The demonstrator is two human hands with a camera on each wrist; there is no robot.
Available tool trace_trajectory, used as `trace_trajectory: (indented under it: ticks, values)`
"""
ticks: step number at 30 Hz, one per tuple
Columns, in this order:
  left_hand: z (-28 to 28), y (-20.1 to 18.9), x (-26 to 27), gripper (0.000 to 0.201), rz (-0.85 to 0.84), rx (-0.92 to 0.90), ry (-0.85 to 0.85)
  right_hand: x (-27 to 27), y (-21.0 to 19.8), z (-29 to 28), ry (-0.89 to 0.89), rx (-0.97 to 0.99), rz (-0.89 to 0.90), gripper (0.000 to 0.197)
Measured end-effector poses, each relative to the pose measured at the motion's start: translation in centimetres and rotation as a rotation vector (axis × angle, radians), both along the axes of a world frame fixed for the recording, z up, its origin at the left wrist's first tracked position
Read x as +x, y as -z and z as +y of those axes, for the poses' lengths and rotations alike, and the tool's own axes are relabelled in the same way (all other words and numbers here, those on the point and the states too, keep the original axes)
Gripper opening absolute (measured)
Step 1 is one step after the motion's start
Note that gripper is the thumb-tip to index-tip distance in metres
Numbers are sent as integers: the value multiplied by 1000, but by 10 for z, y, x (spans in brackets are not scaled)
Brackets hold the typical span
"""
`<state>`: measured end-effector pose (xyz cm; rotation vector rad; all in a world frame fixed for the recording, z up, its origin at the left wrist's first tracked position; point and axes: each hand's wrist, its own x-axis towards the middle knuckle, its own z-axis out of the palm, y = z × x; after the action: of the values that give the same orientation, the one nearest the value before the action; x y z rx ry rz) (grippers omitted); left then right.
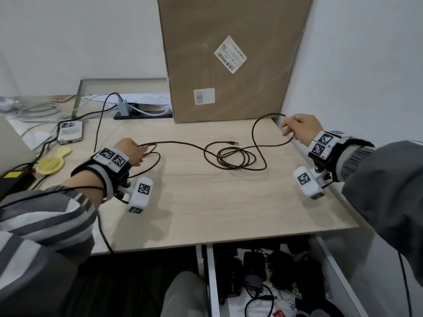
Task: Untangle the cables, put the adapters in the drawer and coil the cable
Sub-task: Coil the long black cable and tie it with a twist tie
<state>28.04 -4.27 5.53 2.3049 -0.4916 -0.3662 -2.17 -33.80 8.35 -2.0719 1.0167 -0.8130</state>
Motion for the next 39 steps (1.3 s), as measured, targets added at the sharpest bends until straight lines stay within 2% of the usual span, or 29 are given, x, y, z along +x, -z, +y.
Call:
trace_trajectory:
  ticks: [5,8,10,13,15,17,20,22,24,27,28,30,33,36,39]
  values:
    - [-3,-5,-17,10,-67,58,56,4,-15,23,60,61,-181,25]
    - [-7,-11,-29,30,-121,217,113,10,-30,44,13,36,-293,17]
    - [-12,-19,-41,37,-212,301,165,14,-41,60,-81,40,-338,15]
    - [-29,-35,-65,41,-278,103,241,21,-58,85,-236,20,-365,15]
    - [-41,-47,-87,46,-260,-56,347,24,-68,100,-293,13,-369,14]
    - [-54,-59,-109,64,-191,-153,435,26,-76,109,-341,26,-364,15]
    - [-64,-78,-135,104,-173,-343,492,26,-82,119,-447,25,-280,16]
    - [-67,-88,-147,115,-149,-445,619,24,-83,124,-515,-14,-191,15]
    - [-68,-93,-156,102,-160,-455,697,22,-82,126,-580,-31,-149,16]
    - [-69,-90,-144,36,-303,-314,673,20,-75,125,-599,-55,-122,20]
    - [-69,-85,-135,25,-325,-262,641,21,-70,123,-604,-71,-102,21]
    - [-68,-73,-115,31,-244,-215,555,22,-57,114,-569,-99,-95,21]
    - [-54,-56,-82,37,-128,-287,362,23,-34,82,-431,-93,-70,17]
    - [-40,-40,-47,38,-63,-295,199,29,-5,50,-364,-34,183,17]
    - [-31,-23,-28,33,-35,-190,133,53,20,28,-365,-96,428,25]
